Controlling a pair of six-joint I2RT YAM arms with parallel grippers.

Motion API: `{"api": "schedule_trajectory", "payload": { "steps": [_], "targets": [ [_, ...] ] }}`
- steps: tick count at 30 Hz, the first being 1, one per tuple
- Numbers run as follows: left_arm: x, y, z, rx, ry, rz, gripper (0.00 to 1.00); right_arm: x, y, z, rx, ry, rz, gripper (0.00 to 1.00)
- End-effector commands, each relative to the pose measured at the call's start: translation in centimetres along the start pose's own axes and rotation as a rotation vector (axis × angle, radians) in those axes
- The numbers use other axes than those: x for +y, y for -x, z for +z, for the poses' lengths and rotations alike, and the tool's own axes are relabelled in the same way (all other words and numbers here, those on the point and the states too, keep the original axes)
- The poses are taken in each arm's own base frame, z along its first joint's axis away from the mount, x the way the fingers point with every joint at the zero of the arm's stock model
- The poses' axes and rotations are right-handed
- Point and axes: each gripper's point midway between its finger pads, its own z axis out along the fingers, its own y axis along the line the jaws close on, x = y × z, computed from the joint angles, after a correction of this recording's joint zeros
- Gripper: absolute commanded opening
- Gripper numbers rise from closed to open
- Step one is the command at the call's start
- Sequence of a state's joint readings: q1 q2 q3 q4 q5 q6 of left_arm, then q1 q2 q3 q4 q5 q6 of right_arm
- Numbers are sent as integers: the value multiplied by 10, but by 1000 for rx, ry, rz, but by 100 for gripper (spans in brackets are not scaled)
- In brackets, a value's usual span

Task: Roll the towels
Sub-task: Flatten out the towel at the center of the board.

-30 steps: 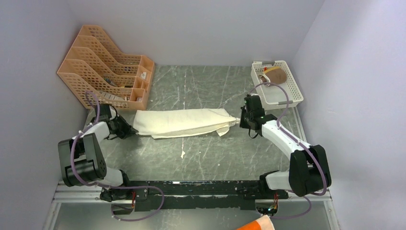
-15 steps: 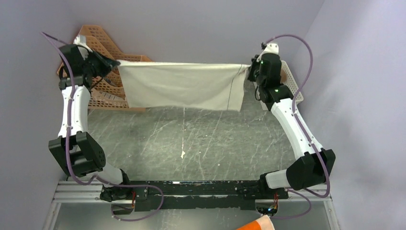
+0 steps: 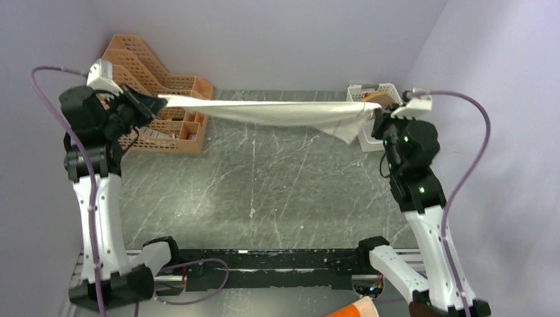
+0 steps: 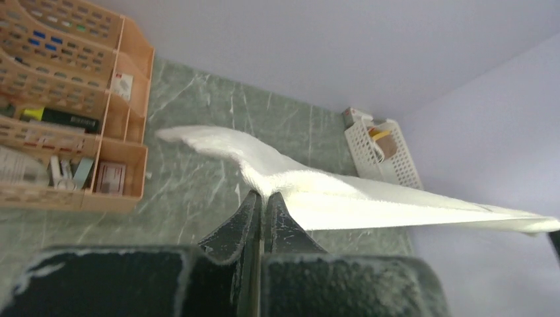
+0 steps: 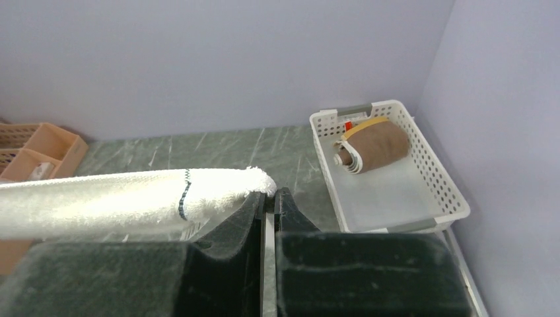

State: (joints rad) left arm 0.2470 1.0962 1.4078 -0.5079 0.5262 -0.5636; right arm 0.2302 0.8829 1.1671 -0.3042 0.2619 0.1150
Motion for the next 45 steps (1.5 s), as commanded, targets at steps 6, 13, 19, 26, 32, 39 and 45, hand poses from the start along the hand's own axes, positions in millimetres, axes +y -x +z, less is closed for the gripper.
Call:
{"api": "schedule_trajectory", "payload": {
  "steps": [6, 13, 19, 26, 32, 39, 45],
  "targets": [
    [53, -56, 11, 110, 162, -64, 7, -18, -31, -15, 71, -49, -51, 0],
    [94, -105, 83, 314, 103, -155, 7, 5, -125, 48, 216, -20, 45, 0],
    [96, -159, 172, 456, 55, -149, 7, 3, -190, 121, 322, -110, 19, 0],
    [126, -162, 278, 501, 41, -142, 7, -11, -227, 215, 347, -160, -38, 0],
    [144, -152, 340, 451, 22, -140, 7, -37, -264, 272, 421, -160, -113, 0],
    [158, -168, 372, 433, -30, -169, 7, -55, -283, 305, 444, -137, -184, 0],
    [150, -157, 370, 393, -69, -129, 7, -74, -282, 307, 428, -178, -211, 0]
  ]
}}
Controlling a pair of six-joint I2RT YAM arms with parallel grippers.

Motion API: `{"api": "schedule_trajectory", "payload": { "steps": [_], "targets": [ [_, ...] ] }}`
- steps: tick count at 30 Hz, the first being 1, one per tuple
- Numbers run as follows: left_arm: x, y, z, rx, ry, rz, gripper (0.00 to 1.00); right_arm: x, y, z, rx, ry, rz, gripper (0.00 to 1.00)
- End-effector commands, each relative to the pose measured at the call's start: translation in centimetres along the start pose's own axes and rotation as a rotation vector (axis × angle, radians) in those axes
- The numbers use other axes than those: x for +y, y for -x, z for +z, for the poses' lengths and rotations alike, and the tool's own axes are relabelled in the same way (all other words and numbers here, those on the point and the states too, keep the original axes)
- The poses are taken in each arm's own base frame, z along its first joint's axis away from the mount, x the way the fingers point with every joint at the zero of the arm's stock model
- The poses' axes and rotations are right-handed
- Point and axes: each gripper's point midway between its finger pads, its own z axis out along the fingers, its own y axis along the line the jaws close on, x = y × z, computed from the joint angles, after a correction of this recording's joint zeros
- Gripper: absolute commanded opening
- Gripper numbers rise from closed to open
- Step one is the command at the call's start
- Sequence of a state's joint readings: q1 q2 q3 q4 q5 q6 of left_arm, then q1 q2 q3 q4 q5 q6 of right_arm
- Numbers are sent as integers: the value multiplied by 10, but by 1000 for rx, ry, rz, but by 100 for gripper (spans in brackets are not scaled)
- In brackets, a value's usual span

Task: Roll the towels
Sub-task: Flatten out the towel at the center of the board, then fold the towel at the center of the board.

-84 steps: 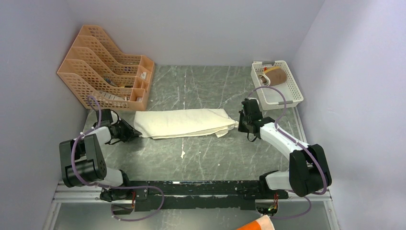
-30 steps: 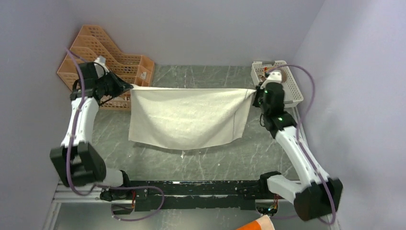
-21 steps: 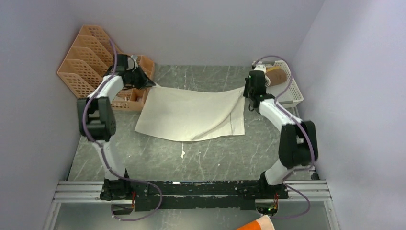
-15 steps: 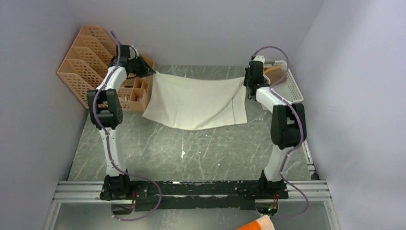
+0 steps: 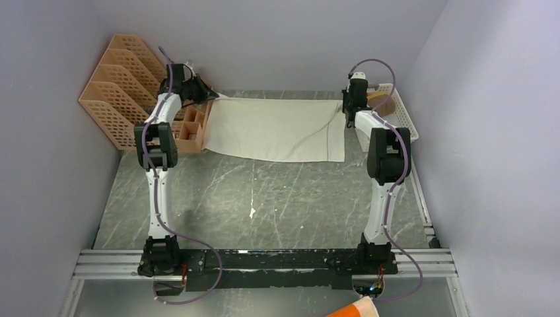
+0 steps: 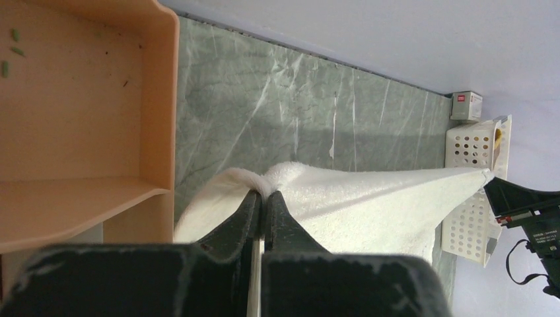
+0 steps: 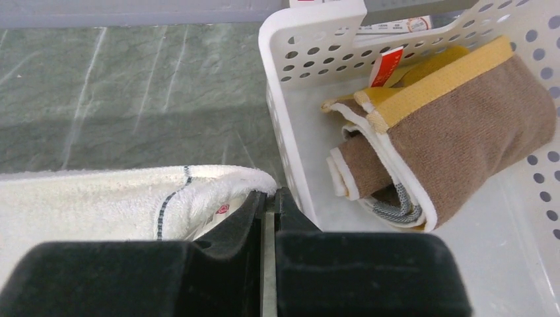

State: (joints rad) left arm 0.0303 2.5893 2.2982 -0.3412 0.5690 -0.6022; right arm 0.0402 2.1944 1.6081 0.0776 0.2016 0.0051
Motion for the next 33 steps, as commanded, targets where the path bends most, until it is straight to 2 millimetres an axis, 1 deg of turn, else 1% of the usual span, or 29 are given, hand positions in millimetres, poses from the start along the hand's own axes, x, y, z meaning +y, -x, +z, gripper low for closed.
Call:
{"api": "schedule_trajectory", "payload": {
  "steps": [1, 5, 6, 7, 9, 12, 16, 19, 23, 24, 25, 27, 30, 33],
  "targets": [
    [-28, 28, -18, -85, -66, 90, 7, -26, 18, 0, -52, -64, -28, 0],
    [-28, 18, -34, -76, -40, 117, 7, -32, 11, -16, -46, -81, -31, 0],
    [-25, 9, -37, -60, -30, 111, 7, -32, 7, -22, -43, -76, -35, 0],
    [-26, 4, -42, -55, -24, 114, 7, -33, -1, -31, -34, -76, -39, 0],
    [-25, -7, -53, -43, -12, 113, 7, -32, -8, -46, -30, -63, -34, 0],
    [-23, -24, -68, -31, 12, 114, 7, -25, -24, -67, -13, -12, -19, 0],
    [-22, -43, -89, -26, 42, 104, 7, -14, -48, -90, 17, 45, 8, 0],
    [-20, -58, -103, -23, 63, 92, 7, -9, -69, -101, 79, 68, 13, 0],
    [-10, -80, -112, 0, 90, 68, 7, -3, -98, -112, 165, 90, -8, 0],
    [-8, -85, -113, 9, 93, 62, 7, -2, -102, -114, 177, 94, -11, 0],
    [-6, -89, -115, 15, 98, 57, 7, -1, -114, -118, 205, 97, -13, 0],
    [-1, -98, -118, 32, 105, 39, 7, -1, -127, -124, 243, 98, -12, 0],
    [5, -106, -127, 35, 119, 27, 7, 3, -139, -133, 284, 119, -3, 0],
    [9, -107, -136, 24, 132, 22, 7, 10, -152, -145, 317, 153, 2, 0]
  ]
}}
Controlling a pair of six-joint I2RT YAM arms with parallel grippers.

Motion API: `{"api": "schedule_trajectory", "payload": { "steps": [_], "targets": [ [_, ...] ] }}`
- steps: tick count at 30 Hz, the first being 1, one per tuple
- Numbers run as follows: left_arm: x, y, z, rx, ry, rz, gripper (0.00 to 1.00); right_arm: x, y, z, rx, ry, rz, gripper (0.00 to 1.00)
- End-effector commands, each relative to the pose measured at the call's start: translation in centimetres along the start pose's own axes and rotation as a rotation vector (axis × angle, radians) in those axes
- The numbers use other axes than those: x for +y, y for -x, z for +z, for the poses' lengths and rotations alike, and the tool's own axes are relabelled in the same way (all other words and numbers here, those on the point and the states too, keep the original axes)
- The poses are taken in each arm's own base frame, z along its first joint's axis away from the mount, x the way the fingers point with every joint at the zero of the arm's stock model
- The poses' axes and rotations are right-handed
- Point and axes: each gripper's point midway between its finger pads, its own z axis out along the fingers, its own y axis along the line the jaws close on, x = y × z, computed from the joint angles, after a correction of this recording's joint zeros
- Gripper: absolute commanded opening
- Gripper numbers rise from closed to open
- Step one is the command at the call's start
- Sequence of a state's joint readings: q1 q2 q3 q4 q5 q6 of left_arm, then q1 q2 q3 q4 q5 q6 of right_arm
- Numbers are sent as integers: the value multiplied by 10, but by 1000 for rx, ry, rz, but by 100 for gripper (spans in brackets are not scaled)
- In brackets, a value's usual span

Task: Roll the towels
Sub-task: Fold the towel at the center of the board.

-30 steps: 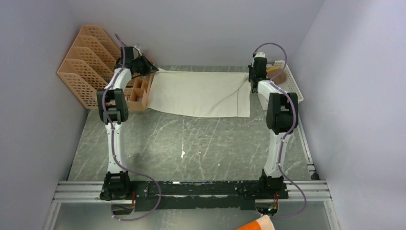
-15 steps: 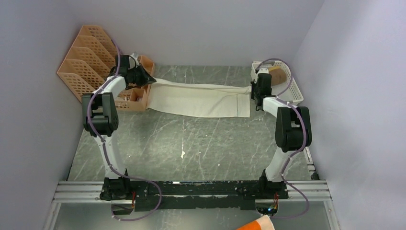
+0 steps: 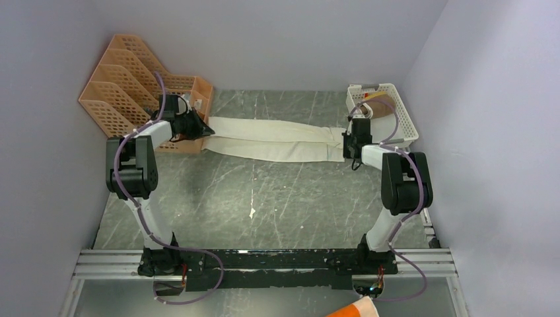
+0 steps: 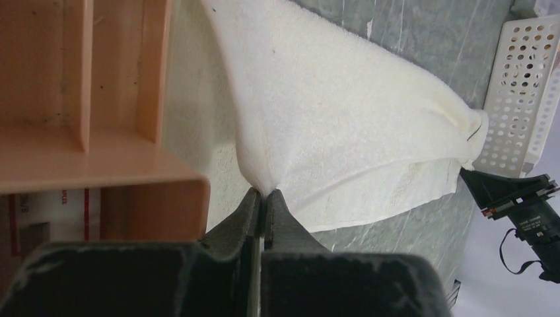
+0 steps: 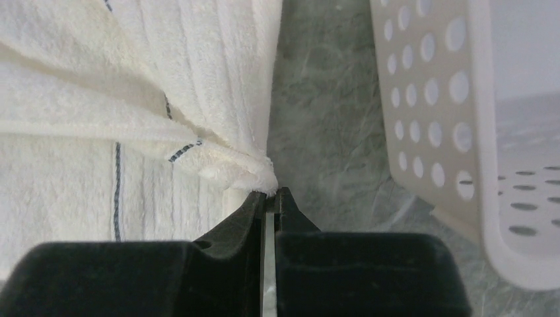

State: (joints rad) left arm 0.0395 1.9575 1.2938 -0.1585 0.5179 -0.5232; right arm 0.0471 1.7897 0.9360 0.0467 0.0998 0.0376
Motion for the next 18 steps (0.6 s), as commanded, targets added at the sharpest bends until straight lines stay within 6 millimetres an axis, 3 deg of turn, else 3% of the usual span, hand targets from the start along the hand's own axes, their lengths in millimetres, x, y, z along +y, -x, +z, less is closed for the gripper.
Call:
{"api": "schedule_trajectory", "payload": {
  "steps": [1, 8, 13, 18],
  "targets": [
    [-2, 21, -25, -94, 4, 38, 7, 11, -14, -18, 33, 46, 10, 0],
    [8, 23, -40, -118, -11, -4, 7, 12, -26, -34, 31, 21, -2, 0],
    [8, 28, -46, -130, -17, 4, 7, 5, -13, -44, -18, -22, 2, 0],
    [9, 28, -45, -117, -28, 10, 7, 10, -1, -50, -43, -21, -21, 0]
  ]
}}
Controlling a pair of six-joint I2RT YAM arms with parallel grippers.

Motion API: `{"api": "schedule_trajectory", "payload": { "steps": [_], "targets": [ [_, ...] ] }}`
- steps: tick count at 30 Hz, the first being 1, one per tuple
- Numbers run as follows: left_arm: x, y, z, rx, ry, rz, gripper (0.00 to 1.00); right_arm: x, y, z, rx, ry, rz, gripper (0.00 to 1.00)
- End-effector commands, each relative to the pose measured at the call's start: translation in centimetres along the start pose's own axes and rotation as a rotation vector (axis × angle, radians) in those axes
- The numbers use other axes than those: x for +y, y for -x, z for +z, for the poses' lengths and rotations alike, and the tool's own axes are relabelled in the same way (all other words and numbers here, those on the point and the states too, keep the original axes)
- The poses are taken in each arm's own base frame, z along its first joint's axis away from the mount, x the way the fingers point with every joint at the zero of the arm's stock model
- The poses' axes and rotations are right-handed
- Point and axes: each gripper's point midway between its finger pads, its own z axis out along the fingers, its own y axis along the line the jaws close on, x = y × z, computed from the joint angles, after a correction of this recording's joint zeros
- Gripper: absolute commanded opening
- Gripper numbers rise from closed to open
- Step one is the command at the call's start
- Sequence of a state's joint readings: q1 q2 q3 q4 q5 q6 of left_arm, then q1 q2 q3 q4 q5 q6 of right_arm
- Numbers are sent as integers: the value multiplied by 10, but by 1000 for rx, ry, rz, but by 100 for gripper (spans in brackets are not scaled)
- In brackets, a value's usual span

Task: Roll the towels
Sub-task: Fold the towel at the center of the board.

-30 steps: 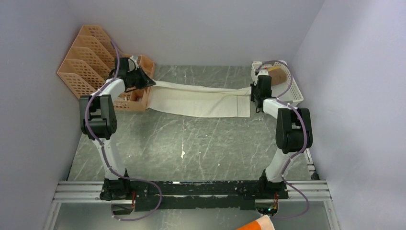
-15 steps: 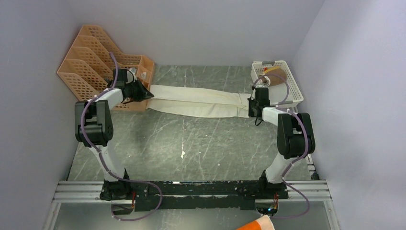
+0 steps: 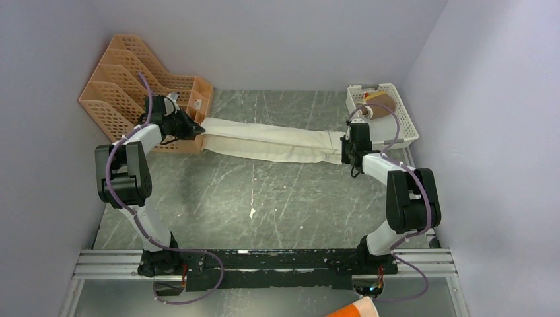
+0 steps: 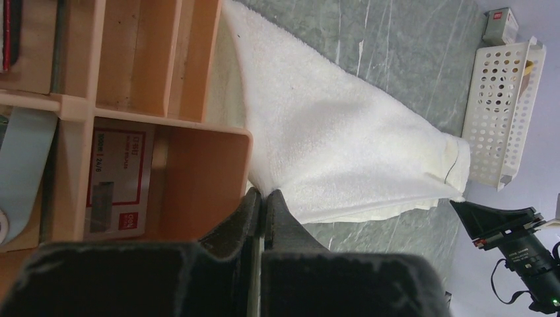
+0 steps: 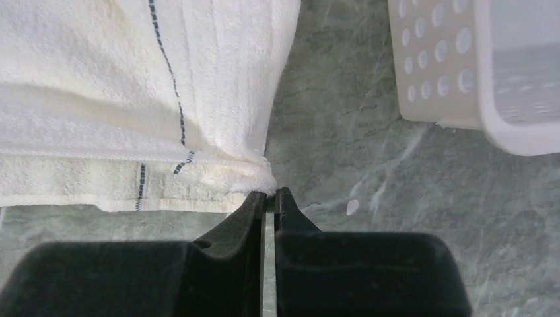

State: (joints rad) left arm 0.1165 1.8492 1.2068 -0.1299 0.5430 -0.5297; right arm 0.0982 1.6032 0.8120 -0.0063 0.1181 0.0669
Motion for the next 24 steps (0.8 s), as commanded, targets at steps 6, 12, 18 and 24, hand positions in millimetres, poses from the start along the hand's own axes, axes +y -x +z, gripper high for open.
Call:
{"api": "schedule_trajectory", "payload": {
  "steps": [6, 12, 18, 24],
  "targets": [
    [1, 9, -2, -20, -32, 31, 7, 16, 1, -5, 11, -17, -82, 1],
    [-6, 13, -7, -20, -45, 57, 21, 30, -22, -5, 60, -4, -81, 19],
    [-19, 20, -19, -35, -67, 89, 48, 10, -3, -40, -94, -97, 66, 99],
    [-35, 34, -35, -87, -87, 118, 57, -6, 53, -85, -402, -92, 292, 100]
  ]
}}
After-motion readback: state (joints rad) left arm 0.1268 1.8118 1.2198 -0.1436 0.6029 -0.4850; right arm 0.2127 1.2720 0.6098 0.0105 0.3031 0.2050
